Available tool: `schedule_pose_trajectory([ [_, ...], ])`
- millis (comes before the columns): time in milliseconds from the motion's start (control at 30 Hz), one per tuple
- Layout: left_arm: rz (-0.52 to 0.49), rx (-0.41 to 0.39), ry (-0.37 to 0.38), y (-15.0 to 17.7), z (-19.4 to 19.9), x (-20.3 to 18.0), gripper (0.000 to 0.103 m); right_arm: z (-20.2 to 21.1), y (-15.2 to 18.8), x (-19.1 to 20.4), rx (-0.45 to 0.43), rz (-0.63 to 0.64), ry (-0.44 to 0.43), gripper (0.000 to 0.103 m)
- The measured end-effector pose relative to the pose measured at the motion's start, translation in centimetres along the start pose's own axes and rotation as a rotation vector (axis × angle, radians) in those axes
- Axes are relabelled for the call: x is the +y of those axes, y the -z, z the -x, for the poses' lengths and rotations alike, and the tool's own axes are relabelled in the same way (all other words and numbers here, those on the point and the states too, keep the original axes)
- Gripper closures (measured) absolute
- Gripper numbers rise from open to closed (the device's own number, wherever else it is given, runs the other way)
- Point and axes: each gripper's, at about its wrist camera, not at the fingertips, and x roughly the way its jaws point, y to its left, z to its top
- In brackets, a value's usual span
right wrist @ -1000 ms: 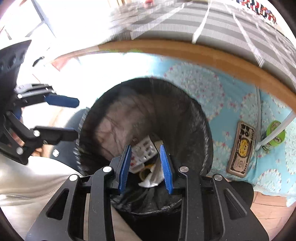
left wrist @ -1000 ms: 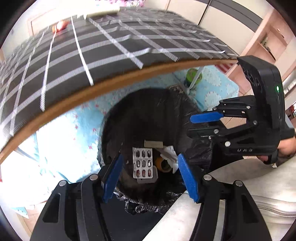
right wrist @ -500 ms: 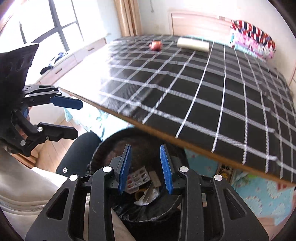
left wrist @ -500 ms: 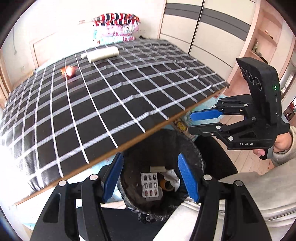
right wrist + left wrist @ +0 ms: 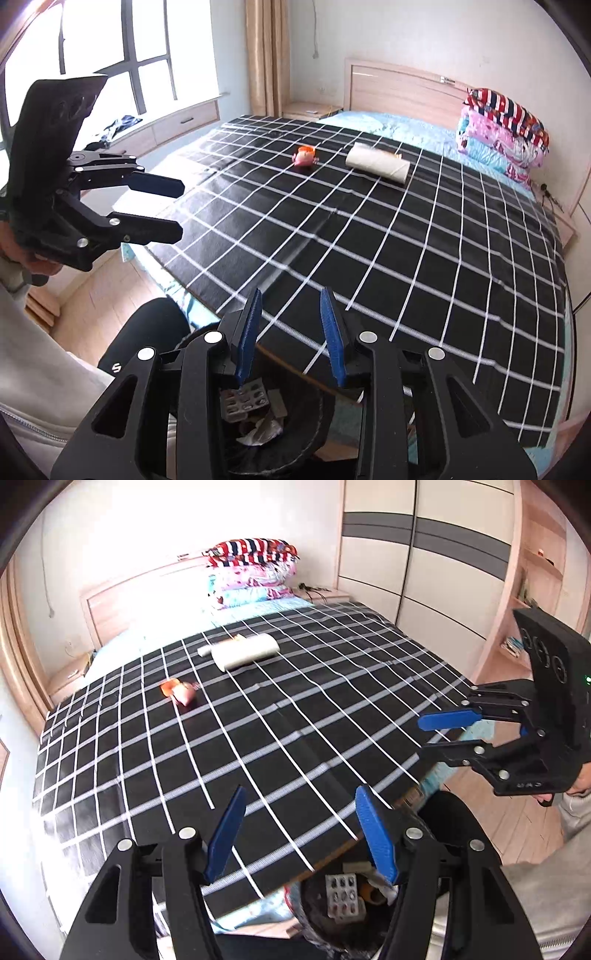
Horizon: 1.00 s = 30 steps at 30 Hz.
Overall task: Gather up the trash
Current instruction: 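Move both tools back over the bed toward the pig toy and paper roll, then grasp the pink pig toy with the left tool while the right tool grasps the white paper roll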
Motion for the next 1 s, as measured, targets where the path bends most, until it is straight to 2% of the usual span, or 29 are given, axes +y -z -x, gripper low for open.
schedule_pose_trajectory([
  [467, 0.023, -0.015, -0.11, -4.6, -3.7, 6.9, 0.044, -3.1, -7.0, -3.7, -0.071, 0.025, 0.067, 0.065],
  [567, 0.029, -0.013, -0.12, -5.1, -4.7, 8.2, 0.044, -3.8, -8.2, -4.4, -0.081, 0.028, 0.079, 0.056],
  [700, 0.051, 0.009, -0.126, -5.6, -6.7, 10.1, 0.044, -5.0, -9.8, -5.6, -0.088, 0.024, 0.121, 0.055],
  [867, 0.068, 0.034, -0.142, -6.1, -9.2, 12.1, 0.044, -7.0, -11.3, -7.0, -0.088, 0.017, 0.132, 0.054],
  [1000, 0.09, 0.06, -0.145, -6.4, -11.3, 13.9, 0.044, -8.9, -11.9, -8.1, -0.075, 0.008, 0.147, 0.047],
])
